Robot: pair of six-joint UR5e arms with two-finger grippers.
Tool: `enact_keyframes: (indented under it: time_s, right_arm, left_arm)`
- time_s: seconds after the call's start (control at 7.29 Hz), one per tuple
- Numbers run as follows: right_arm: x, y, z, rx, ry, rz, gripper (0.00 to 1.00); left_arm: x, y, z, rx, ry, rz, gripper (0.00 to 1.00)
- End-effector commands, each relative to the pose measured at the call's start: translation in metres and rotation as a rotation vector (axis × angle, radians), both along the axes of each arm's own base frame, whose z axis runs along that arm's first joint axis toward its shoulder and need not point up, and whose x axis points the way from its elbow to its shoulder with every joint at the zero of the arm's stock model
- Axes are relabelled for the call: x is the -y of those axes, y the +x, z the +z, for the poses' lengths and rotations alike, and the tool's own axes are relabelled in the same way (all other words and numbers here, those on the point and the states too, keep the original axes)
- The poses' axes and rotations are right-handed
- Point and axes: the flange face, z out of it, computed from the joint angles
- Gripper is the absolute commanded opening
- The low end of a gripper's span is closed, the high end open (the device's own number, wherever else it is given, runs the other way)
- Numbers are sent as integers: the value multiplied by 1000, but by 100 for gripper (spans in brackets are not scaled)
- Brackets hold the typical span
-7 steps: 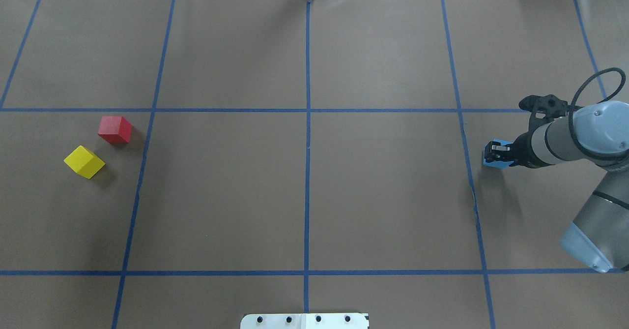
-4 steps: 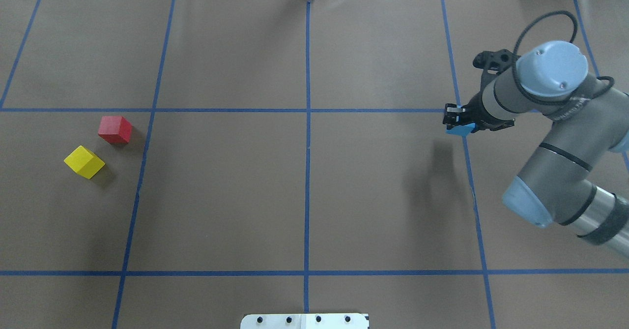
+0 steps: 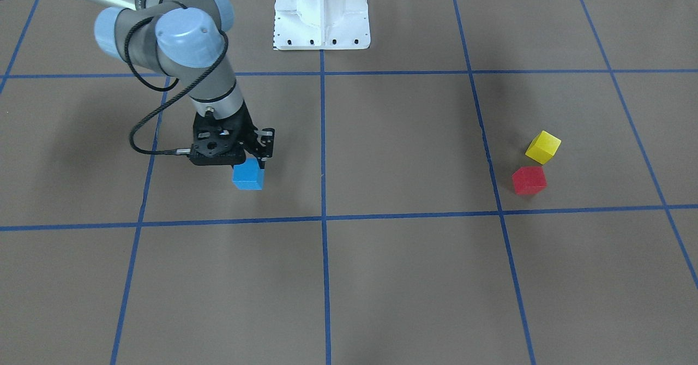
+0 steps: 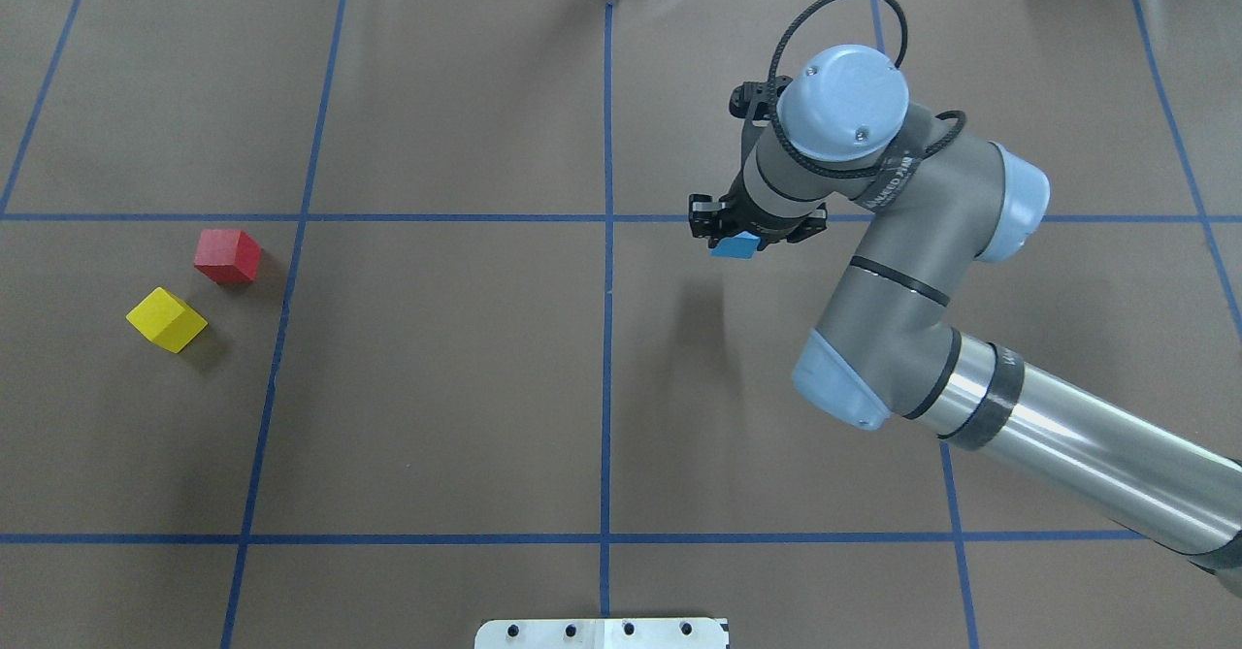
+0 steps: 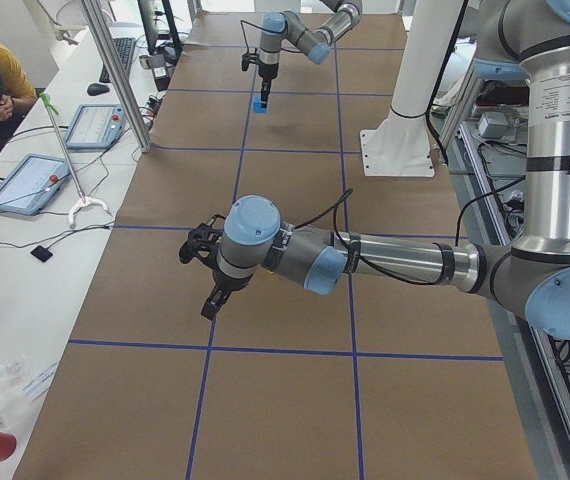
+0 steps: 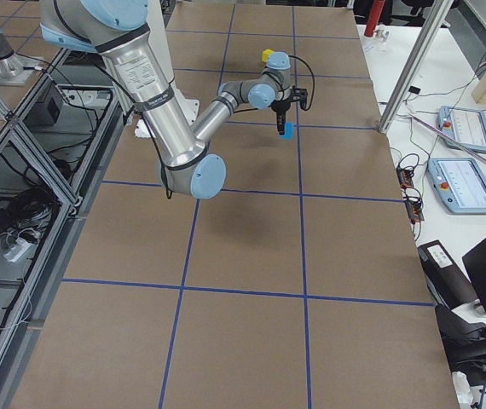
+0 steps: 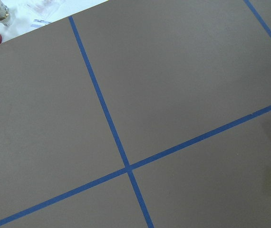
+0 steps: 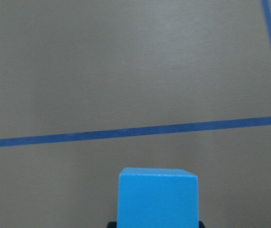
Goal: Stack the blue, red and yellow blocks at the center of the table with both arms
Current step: 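Lift the blue cube with the right gripper and carry it to table center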
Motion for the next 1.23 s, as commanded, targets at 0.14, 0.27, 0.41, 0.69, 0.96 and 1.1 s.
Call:
enact_keyframes:
  time_s: [0.14, 0.27, 0.41, 0.69, 0.96, 1.1]
  right_arm:
    - [-32, -101, -41, -24, 7, -43, 0]
    - [-37, -107, -46, -21, 8, -51, 0]
    - [-41, -113, -46, -24, 7, -61, 2]
    - [-43, -121, -45, -11, 10, -63, 51]
    - [-46, -132, -39, 7, 11, -16, 100]
    - [-46, -127, -48, 27, 15, -9, 100]
  left_arm:
    - [0, 3, 0, -1, -2, 7, 100]
    - [0, 4, 1, 0, -4, 7, 100]
    - [1, 4, 1, 0, -4, 9, 100]
    - [1, 5, 2, -1, -5, 11, 100]
    - [1, 6, 2, -1, -7, 13, 100]
    - [1, 6, 4, -1, -10, 13, 100]
